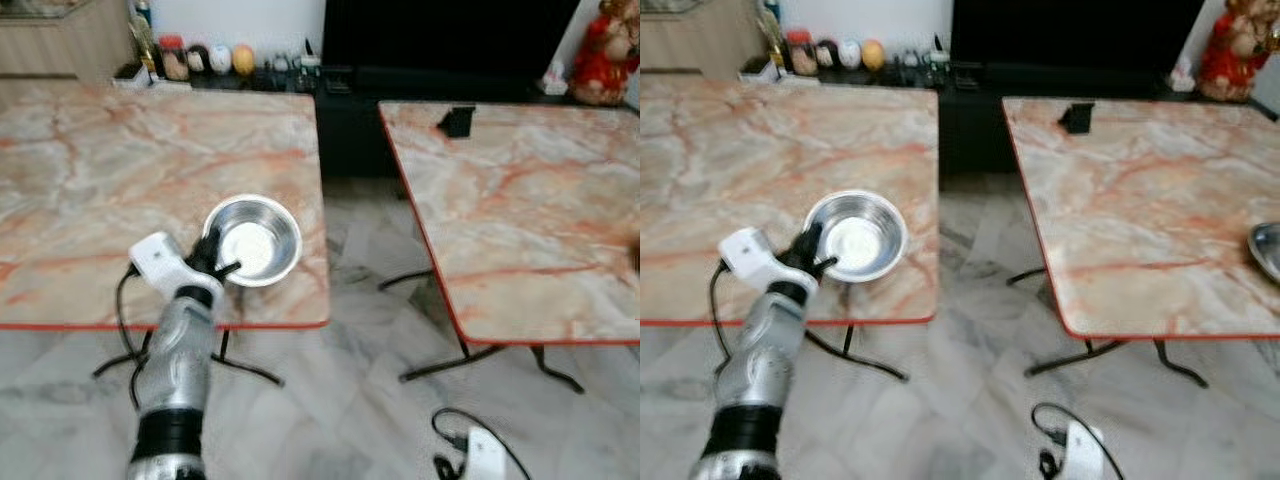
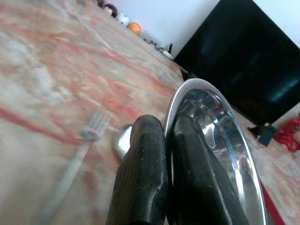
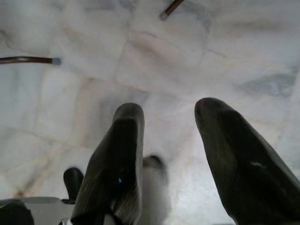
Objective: Setting the table
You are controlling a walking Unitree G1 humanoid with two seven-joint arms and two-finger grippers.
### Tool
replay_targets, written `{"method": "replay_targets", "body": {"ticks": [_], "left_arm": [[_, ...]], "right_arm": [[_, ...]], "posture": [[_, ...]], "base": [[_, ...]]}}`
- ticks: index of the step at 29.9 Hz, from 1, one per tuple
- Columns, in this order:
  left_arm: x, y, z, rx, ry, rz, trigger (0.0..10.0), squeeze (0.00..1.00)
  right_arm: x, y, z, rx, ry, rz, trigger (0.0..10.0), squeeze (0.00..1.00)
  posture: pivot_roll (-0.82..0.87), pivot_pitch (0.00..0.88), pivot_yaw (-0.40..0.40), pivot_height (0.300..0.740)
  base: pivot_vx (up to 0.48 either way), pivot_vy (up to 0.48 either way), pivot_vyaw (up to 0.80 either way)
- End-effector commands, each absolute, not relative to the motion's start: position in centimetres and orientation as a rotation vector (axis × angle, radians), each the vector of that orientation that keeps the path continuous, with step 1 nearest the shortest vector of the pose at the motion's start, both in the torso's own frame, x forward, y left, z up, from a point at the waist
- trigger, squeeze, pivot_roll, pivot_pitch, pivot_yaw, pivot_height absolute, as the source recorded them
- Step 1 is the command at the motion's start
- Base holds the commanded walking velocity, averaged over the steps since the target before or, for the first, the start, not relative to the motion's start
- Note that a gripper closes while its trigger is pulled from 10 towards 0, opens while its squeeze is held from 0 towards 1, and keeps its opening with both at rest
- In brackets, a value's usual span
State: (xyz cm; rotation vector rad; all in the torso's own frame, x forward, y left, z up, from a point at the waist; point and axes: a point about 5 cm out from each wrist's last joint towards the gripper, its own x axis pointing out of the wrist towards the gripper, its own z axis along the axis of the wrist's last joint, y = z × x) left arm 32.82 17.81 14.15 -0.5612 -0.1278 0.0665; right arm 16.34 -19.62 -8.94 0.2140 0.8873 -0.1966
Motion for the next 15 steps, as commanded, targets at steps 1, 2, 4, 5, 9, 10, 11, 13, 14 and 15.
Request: {"method": "replay_targets", "body": {"ticks": [1, 2, 4, 5, 9, 10, 11, 13, 14, 15], "left_arm": [[32.95, 16.82, 14.70, -0.569, -0.144, 0.032, 10.0, 0.00], [32.98, 16.82, 14.73, -0.567, -0.144, 0.030, 10.0, 0.00], [33.02, 16.82, 14.78, -0.566, -0.145, 0.030, 10.0, 0.00], [33.03, 16.82, 14.79, -0.565, -0.145, 0.030, 10.0, 0.00], [33.06, 16.87, 14.90, -0.563, -0.148, 0.028, 10.0, 0.00], [33.06, 16.88, 14.92, -0.562, -0.148, 0.028, 10.0, 0.00], [33.05, 16.89, 14.94, -0.562, -0.149, 0.028, 10.0, 0.00], [33.05, 16.91, 14.95, -0.561, -0.149, 0.029, 10.0, 0.00], [33.05, 16.92, 14.96, -0.559, -0.149, 0.029, 10.0, 0.00], [33.05, 16.92, 14.97, -0.559, -0.149, 0.029, 10.0, 0.00]], "right_arm": [[16.17, -20.45, -8.88, 0.200, 0.888, -0.218, 10.0, 0.00], [16.17, -20.43, -8.89, 0.200, 0.888, -0.217, 10.0, 0.00], [16.15, -20.41, -8.90, 0.201, 0.890, -0.217, 10.0, 0.00], [16.14, -20.41, -8.91, 0.201, 0.890, -0.217, 10.0, 0.00], [16.12, -20.39, -8.92, 0.200, 0.892, -0.215, 10.0, 0.00], [16.12, -20.39, -8.92, 0.200, 0.892, -0.215, 10.0, 0.00], [16.11, -20.39, -8.92, 0.200, 0.892, -0.215, 10.0, 0.00], [16.10, -20.40, -8.93, 0.201, 0.892, -0.215, 10.0, 0.00], [16.08, -20.41, -8.93, 0.201, 0.893, -0.215, 10.0, 0.00], [16.07, -20.41, -8.94, 0.201, 0.893, -0.215, 10.0, 0.00]], "posture": [[0.02, 0.000, -0.027, 0.740], [0.01, 0.000, -0.025, 0.740], [0.02, 0.000, -0.026, 0.740], [0.02, 0.000, -0.026, 0.740], [0.02, 0.000, -0.026, 0.740], [0.02, 0.000, -0.026, 0.740], [0.02, 0.000, -0.025, 0.740], [0.02, 0.000, -0.025, 0.740], [0.02, 0.000, -0.025, 0.740], [0.02, 0.000, -0.025, 0.740]], "base": [[0.000, -0.450, 0.00], [0.000, -0.446, 0.00], [0.000, -0.442, 0.00], [0.000, -0.442, 0.00], [0.000, -0.442, 0.00], [0.000, -0.439, 0.00], [0.000, -0.435, 0.00], [0.000, -0.437, 0.00], [0.000, -0.435, 0.00], [0.000, -0.435, 0.00]]}}
